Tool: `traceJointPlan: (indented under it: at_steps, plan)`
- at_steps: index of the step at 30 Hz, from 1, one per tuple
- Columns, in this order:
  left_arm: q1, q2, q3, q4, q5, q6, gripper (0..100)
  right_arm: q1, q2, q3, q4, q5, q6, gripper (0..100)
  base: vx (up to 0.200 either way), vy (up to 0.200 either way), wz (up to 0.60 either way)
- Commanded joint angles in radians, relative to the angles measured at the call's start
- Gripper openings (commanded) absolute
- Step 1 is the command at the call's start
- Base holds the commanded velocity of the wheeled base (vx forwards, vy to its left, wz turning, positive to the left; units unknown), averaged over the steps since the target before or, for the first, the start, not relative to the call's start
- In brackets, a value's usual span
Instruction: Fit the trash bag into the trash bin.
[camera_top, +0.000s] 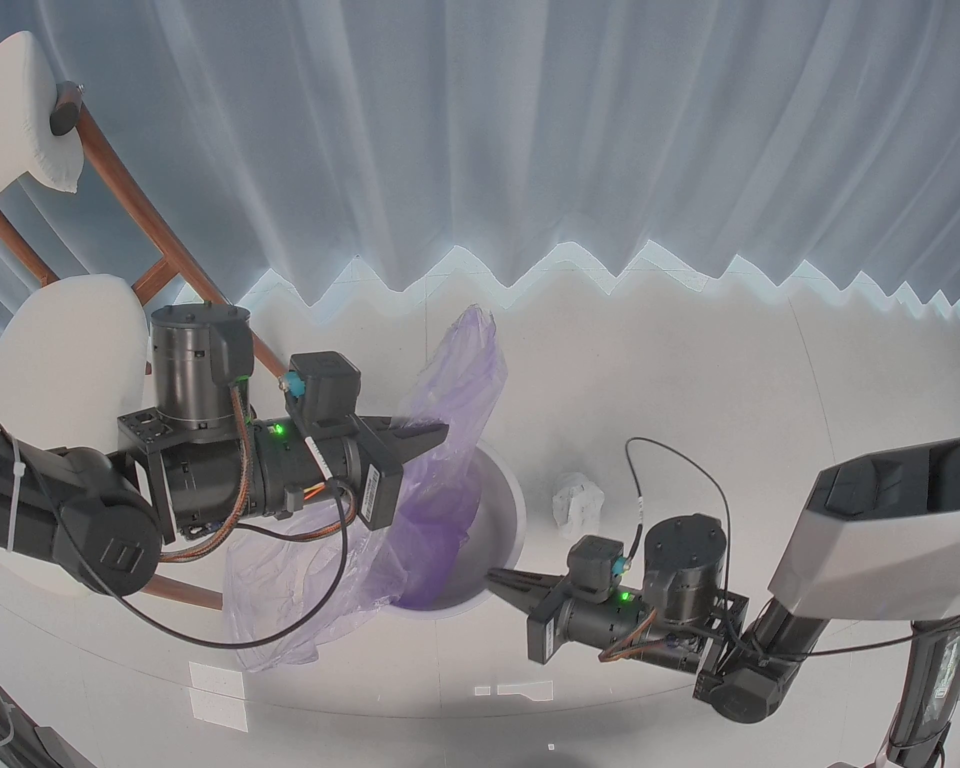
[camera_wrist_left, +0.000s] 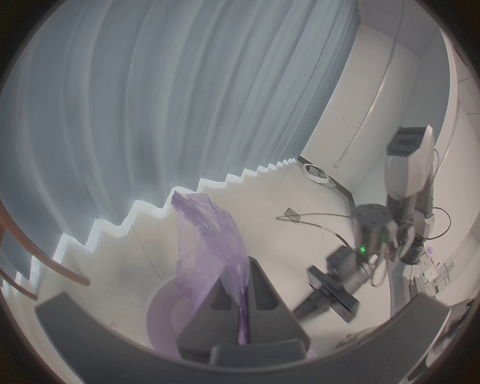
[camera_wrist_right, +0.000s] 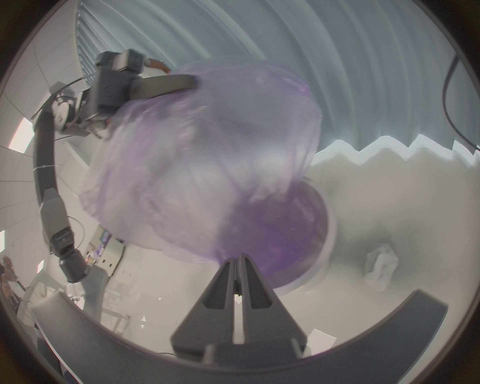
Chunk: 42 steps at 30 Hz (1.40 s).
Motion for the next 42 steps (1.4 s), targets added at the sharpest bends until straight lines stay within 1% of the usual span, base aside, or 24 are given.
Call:
traceJointPlan:
  at_steps: [1, 3, 4, 5, 12, 18, 20, 26, 31, 33, 35, 40, 42]
  plan:
    - [0.008, 0.059, -0.051, 0.002, -0.002, 0.000, 0, 0.086, 0.041, 0.030, -0.032, 0.000, 0.010, 0, 0.000, 0.000, 0.00]
    - [0.020, 0.060, -0.054, 0.002, -0.008, 0.000, 0, 0.122, 0.057, 0.028, -0.035, 0.000, 0.013, 0, 0.000, 0.000, 0.00]
    - [0.020, 0.060, -0.054, 0.002, -0.008, 0.000, 0, 0.123, 0.057, 0.028, -0.035, 0.000, 0.013, 0, 0.000, 0.000, 0.00]
    - [0.029, 0.059, -0.050, 0.002, -0.011, 0.002, 0, 0.165, 0.071, 0.027, -0.037, 0.000, 0.017, 0, 0.000, 0.000, 0.00]
    - [0.031, 0.060, -0.060, 0.002, -0.011, 0.000, 0, 0.307, 0.120, 0.025, -0.072, -0.006, 0.050, 0, 0.000, 0.000, 0.00]
    - [0.028, 0.060, -0.073, 0.002, -0.011, -0.001, 0, 0.366, 0.146, 0.014, -0.074, -0.011, 0.053, 0, 0.000, 0.000, 0.00]
    - [0.028, 0.060, -0.076, 0.002, -0.011, -0.001, 0, 0.382, 0.155, 0.010, -0.074, -0.021, 0.062, 0, 0.000, 0.000, 0.00]
    - [0.029, 0.062, -0.077, 0.000, -0.010, -0.001, 0, 0.471, 0.209, -0.036, -0.095, -0.084, 0.125, 0, 0.000, 0.000, 0.00]
    - [0.029, 0.060, -0.082, -0.001, -0.008, -0.001, 0, 0.494, 0.261, -0.156, -0.091, -0.141, 0.160, 0, 0.000, 0.000, 0.00]
    - [0.029, 0.060, -0.088, -0.001, -0.007, -0.006, 0, 0.494, 0.270, -0.180, -0.089, -0.153, 0.172, 0, 0.000, 0.000, 0.00]
    - [0.028, 0.060, -0.091, -0.001, -0.004, -0.009, 0, 0.494, 0.304, -0.257, -0.085, -0.193, 0.208, 0, 0.000, 0.000, 0.00]
    - [0.020, 0.060, -0.091, -0.001, -0.001, -0.011, 0, 0.490, 0.354, -0.377, -0.089, -0.224, 0.232, 0, 0.000, 0.000, 0.00]
    - [0.017, 0.060, -0.091, -0.003, -0.001, -0.012, 0, 0.484, 0.364, -0.424, -0.089, -0.257, 0.255, 0, 0.000, 0.000, 0.00]
